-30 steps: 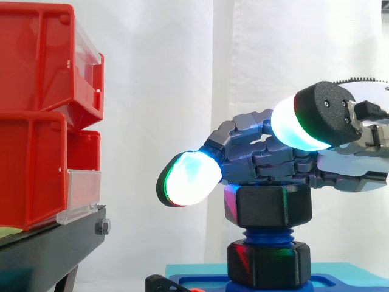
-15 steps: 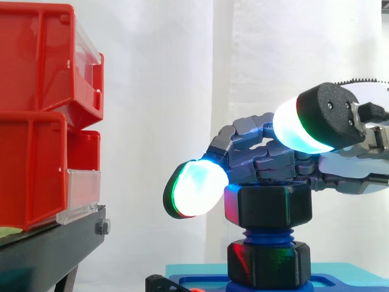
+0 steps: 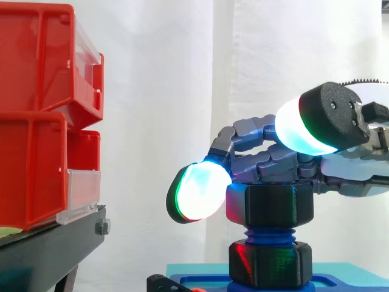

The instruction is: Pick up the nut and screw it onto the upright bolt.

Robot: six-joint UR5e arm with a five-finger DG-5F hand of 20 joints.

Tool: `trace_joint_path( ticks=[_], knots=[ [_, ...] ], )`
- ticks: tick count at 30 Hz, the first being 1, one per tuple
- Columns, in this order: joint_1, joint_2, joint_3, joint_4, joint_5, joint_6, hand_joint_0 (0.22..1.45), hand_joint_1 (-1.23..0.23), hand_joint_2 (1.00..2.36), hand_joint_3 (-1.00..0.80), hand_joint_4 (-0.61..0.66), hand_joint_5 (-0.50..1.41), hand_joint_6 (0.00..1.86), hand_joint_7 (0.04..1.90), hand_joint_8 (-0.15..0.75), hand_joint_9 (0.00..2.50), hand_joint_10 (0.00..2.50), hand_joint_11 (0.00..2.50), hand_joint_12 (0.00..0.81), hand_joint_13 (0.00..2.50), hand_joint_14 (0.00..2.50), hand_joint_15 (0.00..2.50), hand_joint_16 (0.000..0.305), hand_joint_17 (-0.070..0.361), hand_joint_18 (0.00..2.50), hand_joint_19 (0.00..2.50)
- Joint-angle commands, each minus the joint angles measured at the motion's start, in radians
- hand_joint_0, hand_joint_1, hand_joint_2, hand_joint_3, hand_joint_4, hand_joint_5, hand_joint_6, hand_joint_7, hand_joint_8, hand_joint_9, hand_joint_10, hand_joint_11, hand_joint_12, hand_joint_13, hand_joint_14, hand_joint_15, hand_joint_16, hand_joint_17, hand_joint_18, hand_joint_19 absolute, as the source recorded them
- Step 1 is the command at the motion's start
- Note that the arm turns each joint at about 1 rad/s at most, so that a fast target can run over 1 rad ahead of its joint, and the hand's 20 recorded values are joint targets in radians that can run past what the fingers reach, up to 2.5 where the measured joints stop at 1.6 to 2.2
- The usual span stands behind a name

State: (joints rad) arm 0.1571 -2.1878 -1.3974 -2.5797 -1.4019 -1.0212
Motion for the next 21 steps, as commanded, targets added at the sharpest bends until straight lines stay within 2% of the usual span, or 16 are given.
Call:
trace_joint_path(
  ticks=[1,13,21],
  knots=[
    [-0.002,0.0,0.0,-0.007,-0.003,0.001,0.43,-0.29,1.0,-0.5,0.15,-0.11,0.5,1.09,0.248,0.36,0.0,0.0,0.389,0.04,0.0,0.0,0.062,0.139,0.0,0.0],
    [-0.022,0.0,0.002,-0.01,-0.017,0.0,0.44,-0.31,1.0,-0.5,0.13,-0.09,0.5,1.17,0.265,0.46,0.0,0.0,0.386,0.14,0.0,0.0,0.058,0.131,0.0,0.0],
    [-0.033,0.0,0.005,-0.01,-0.042,0.001,0.45,-0.31,1.0,-0.5,0.13,-0.07,0.5,1.28,0.275,0.54,0.0,0.0,0.382,0.2,0.0,0.0,0.055,0.123,0.0,0.0]
  ],
)
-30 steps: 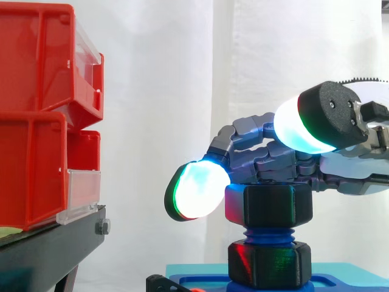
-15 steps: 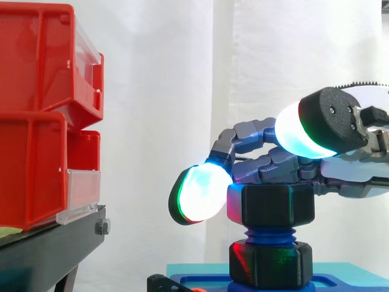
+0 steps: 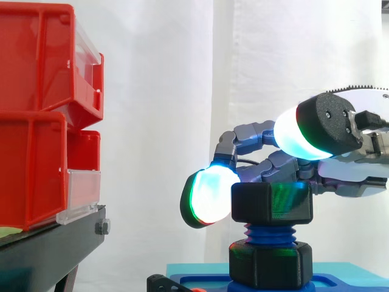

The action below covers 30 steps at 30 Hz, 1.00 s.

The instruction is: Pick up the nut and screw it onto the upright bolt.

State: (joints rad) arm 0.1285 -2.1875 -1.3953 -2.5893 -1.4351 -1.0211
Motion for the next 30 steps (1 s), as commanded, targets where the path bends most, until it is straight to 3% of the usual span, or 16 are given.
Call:
trace_joint_path(
  ticks=[1,9,18,30],
  knots=[
    [-0.007,0.0,0.002,0.0,-0.013,-0.001,0.45,-0.31,1.0,-0.5,0.13,-0.07,0.5,1.29,0.276,0.54,0.0,0.0,0.381,0.21,0.0,0.0,0.054,0.122,0.0,0.0],
    [-0.017,0.002,0.004,-0.006,-0.024,-0.002,0.46,-0.32,1.0,-0.5,0.14,-0.04,0.5,1.36,0.277,0.63,0.0,0.0,0.371,0.27,0.0,0.0,0.052,0.116,0.0,0.0],
    [-0.041,0.028,0.007,-0.071,-0.036,-0.03,0.47,-0.36,1.0,-0.5,0.17,0.01,0.52,1.38,0.263,0.85,0.0,0.01,0.348,0.42,0.0,0.0,0.045,0.101,0.03,0.0],
    [-0.046,0.048,0.007,-0.13,-0.036,-0.056,0.5,-0.33,1.0,-0.5,0.04,0.07,0.5,1.38,0.166,1.23,0.0,0.02,0.298,0.67,0.0,0.0,0.033,0.073,0.31,0.0]
  ],
)
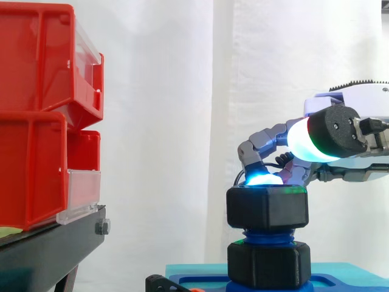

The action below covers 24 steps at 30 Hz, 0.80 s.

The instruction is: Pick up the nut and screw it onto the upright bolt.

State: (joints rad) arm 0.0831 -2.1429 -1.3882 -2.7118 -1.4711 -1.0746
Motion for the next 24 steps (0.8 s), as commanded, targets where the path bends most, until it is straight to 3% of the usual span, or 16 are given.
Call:
trace_joint_path(
  ticks=[1,7,14,19,24],
  knots=[
    [0.0,0.003,0.0,-0.008,0.0,-0.002,0.49,-0.33,1.0,-0.5,0.03,0.08,0.5,1.38,0.158,1.24,0.0,0.02,0.296,0.67,0.0,0.0,0.033,0.073,0.32,0.0],
    [0.0,0.008,0.002,-0.017,0.0,-0.002,0.48,-0.33,1.0,-0.5,0.01,0.1,0.5,1.38,0.116,1.44,0.0,0.01,0.26,0.77,0.0,0.0,0.03,0.068,0.45,0.05],
    [-0.003,0.008,0.011,-0.016,0.0,0.002,0.46,-0.27,1.0,-0.5,0.05,0.07,0.5,1.35,0.168,1.42,0.0,0.08,0.285,0.76,0.0,0.02,0.032,0.073,0.43,0.06],
    [-0.017,0.008,0.063,-0.045,-0.002,0.004,0.46,-0.27,1.0,-0.5,0.09,0.05,0.5,1.31,0.187,1.39,0.01,0.12,0.301,0.74,0.0,0.03,0.035,0.078,0.39,0.06],
    [-0.036,0.008,0.138,-0.154,-0.028,0.002,0.46,-0.26,1.0,-0.5,0.12,0.03,0.5,1.24,0.196,1.38,0.0,0.15,0.311,0.74,0.0,0.05,0.036,0.081,0.38,0.07]
  ],
)
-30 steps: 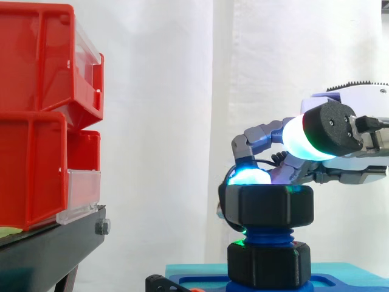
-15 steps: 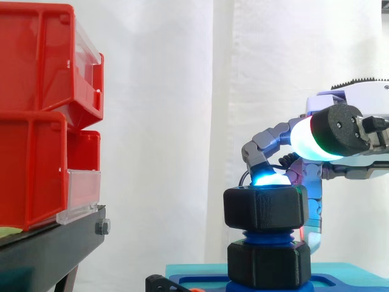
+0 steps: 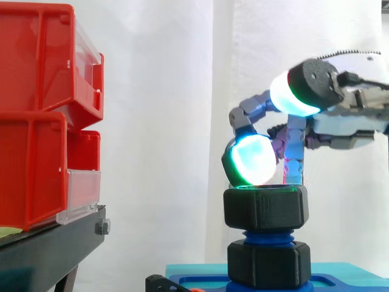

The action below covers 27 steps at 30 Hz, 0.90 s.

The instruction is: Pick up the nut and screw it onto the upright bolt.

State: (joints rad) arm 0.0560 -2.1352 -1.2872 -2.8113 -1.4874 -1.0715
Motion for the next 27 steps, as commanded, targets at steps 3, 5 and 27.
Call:
trace_joint_path(
  ticks=[3,5,27],
  knots=[
    [-0.022,0.0,0.114,-0.135,-0.031,-0.002,0.46,-0.26,1.0,-0.5,0.14,0.01,0.5,1.17,0.21,1.36,0.01,0.16,0.321,0.73,0.0,0.05,0.037,0.083,0.38,0.08],
    [-0.028,0.0,0.144,-0.154,-0.042,-0.004,0.46,-0.26,1.0,-0.5,0.15,0.0,0.5,1.13,0.204,1.34,0.01,0.16,0.325,0.7,0.0,0.05,0.039,0.087,0.37,0.09],
    [0.024,-0.106,0.101,0.03,-0.051,0.101,0.4,-0.27,1.0,-0.5,0.1,-0.17,0.5,0.68,0.216,0.31,0.0,0.0,0.385,0.0,0.0,0.0,0.062,0.14,0.0,0.0]
  ],
)
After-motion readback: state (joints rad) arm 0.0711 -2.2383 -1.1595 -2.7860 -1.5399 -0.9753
